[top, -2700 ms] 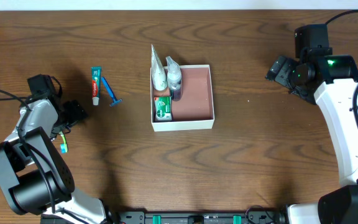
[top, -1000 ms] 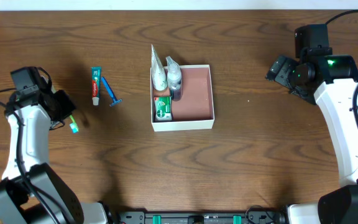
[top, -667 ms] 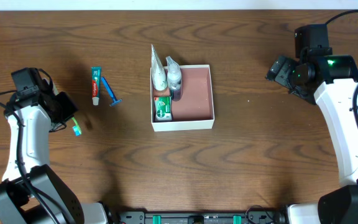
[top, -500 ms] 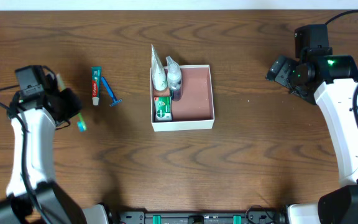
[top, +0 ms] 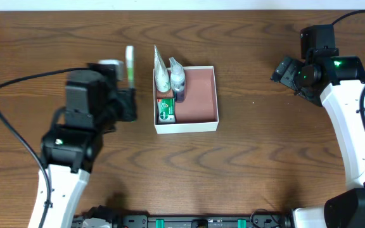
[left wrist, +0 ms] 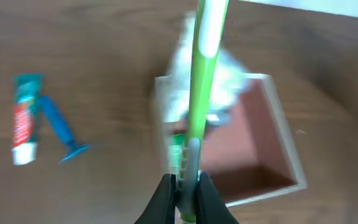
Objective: Pack container
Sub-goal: 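Carry the toothbrush with the left gripper into the box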
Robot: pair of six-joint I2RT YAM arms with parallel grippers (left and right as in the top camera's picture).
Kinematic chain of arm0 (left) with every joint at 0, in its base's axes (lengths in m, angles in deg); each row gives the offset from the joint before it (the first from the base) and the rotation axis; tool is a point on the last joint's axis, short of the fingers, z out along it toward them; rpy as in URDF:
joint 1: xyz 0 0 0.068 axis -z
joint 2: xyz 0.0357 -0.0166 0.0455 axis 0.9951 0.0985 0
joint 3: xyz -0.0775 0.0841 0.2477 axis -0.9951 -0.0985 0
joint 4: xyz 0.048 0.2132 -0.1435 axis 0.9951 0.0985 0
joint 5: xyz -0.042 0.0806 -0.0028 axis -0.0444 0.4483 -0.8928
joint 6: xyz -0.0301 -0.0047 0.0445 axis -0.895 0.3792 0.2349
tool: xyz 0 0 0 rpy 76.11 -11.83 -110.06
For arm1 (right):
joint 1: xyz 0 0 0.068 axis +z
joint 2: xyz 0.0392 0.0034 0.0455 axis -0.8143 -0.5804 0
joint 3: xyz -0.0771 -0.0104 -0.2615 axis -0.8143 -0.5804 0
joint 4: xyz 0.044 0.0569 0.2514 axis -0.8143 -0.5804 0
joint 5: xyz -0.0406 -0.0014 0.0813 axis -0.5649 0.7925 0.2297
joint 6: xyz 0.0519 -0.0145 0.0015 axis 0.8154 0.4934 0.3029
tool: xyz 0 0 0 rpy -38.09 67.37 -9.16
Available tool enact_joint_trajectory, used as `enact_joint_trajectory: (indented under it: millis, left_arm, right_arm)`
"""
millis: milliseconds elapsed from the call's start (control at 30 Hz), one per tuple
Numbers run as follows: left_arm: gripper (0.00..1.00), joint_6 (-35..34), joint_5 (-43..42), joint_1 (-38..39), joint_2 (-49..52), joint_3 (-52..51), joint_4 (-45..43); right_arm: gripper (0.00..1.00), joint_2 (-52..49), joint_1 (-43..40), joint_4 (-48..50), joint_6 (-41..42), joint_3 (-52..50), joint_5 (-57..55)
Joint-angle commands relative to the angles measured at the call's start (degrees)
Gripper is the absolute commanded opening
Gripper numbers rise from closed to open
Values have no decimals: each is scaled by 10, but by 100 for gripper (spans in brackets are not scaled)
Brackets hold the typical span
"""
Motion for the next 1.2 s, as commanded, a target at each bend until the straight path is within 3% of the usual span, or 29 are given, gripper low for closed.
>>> enact_joint_trajectory:
  millis: [0,167,367,633,1167]
  left_arm:
    - [6,-22,-2,71,5,9,-30]
    - [6,-26,4,158,38,9,-111]
    - [6,-74,80,215,116,9,-167]
    - [6,-129,109,236,205,9,-222]
    - [6,-198,177,274,283,9,-303]
  right_arm:
    - [99,12,-4,0,0,8,-2]
    - [99,12,-4,0,0,8,-2]
    - [99,12,-4,0,0,8,-2]
    - [99,12,-4,0,0,8,-2]
    - [99,12,-4,0,0,8,-2]
